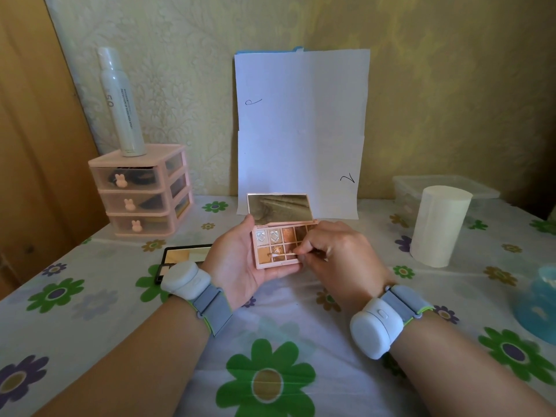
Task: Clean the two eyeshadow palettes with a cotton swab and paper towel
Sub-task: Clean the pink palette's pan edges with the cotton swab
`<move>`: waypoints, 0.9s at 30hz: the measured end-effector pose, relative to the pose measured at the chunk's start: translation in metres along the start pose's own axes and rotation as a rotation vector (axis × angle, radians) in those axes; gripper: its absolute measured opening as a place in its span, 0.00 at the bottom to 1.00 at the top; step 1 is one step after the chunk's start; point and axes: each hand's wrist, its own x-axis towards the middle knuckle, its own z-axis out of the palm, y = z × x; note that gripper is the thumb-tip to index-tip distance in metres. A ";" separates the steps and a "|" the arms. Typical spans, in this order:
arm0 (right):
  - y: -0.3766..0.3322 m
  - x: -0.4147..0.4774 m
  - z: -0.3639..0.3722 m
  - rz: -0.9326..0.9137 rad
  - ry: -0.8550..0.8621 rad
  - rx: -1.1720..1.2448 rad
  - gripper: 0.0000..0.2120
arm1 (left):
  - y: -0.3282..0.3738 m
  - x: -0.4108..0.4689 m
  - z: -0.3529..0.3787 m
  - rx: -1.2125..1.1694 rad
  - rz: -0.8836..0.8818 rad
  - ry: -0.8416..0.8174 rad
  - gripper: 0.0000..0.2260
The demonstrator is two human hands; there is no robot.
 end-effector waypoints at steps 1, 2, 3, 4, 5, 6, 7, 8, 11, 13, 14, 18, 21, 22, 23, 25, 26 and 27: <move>0.000 0.000 0.000 -0.003 -0.011 -0.002 0.08 | 0.000 0.000 0.000 0.001 0.002 -0.002 0.25; 0.000 0.000 -0.001 -0.008 -0.025 -0.001 0.08 | 0.000 0.000 -0.001 0.001 0.005 -0.002 0.25; 0.001 0.000 -0.002 -0.014 -0.041 0.001 0.08 | 0.000 0.000 -0.001 -0.001 0.009 -0.001 0.25; 0.001 0.000 -0.003 -0.017 -0.053 0.004 0.08 | 0.000 0.001 -0.002 -0.003 0.013 0.001 0.25; 0.001 0.000 -0.004 -0.015 -0.053 0.008 0.08 | 0.001 0.001 -0.002 -0.003 0.015 0.001 0.25; 0.001 0.000 -0.006 -0.005 -0.036 0.016 0.08 | 0.001 0.000 -0.002 -0.003 0.016 0.000 0.25; 0.001 0.000 -0.007 0.015 -0.003 0.024 0.08 | 0.000 0.000 -0.002 -0.003 0.014 -0.003 0.25; 0.003 -0.001 -0.008 0.043 0.037 0.028 0.08 | 0.000 0.000 -0.001 0.001 0.011 -0.007 0.26; 0.006 -0.001 -0.009 0.115 0.130 -0.003 0.07 | 0.000 -0.002 0.000 0.027 -0.013 -0.024 0.27; 0.007 -0.001 -0.010 0.124 0.155 -0.023 0.07 | -0.001 -0.002 0.000 0.048 -0.024 -0.036 0.26; 0.008 -0.001 -0.010 0.126 0.159 -0.028 0.08 | -0.002 -0.002 0.000 0.056 -0.028 -0.043 0.26; 0.007 0.000 -0.009 0.125 0.154 -0.026 0.07 | -0.002 -0.002 0.000 0.073 -0.031 -0.061 0.26; 0.008 -0.001 -0.010 0.119 0.152 -0.028 0.07 | -0.002 -0.003 0.001 0.061 -0.030 -0.050 0.25; 0.008 -0.001 -0.010 0.117 0.150 -0.027 0.07 | -0.002 -0.004 0.000 0.058 -0.031 -0.044 0.25; 0.008 -0.001 -0.011 0.114 0.148 -0.027 0.07 | -0.002 -0.003 0.000 0.057 -0.033 -0.040 0.26; 0.008 -0.001 -0.010 0.105 0.144 -0.031 0.07 | -0.002 -0.003 0.000 0.063 -0.028 -0.034 0.26; 0.009 -0.001 -0.010 0.098 0.142 -0.037 0.07 | -0.001 -0.003 0.000 0.068 -0.023 -0.030 0.26; 0.009 0.000 -0.009 0.093 0.140 -0.042 0.07 | -0.001 -0.003 0.000 0.070 -0.018 -0.027 0.26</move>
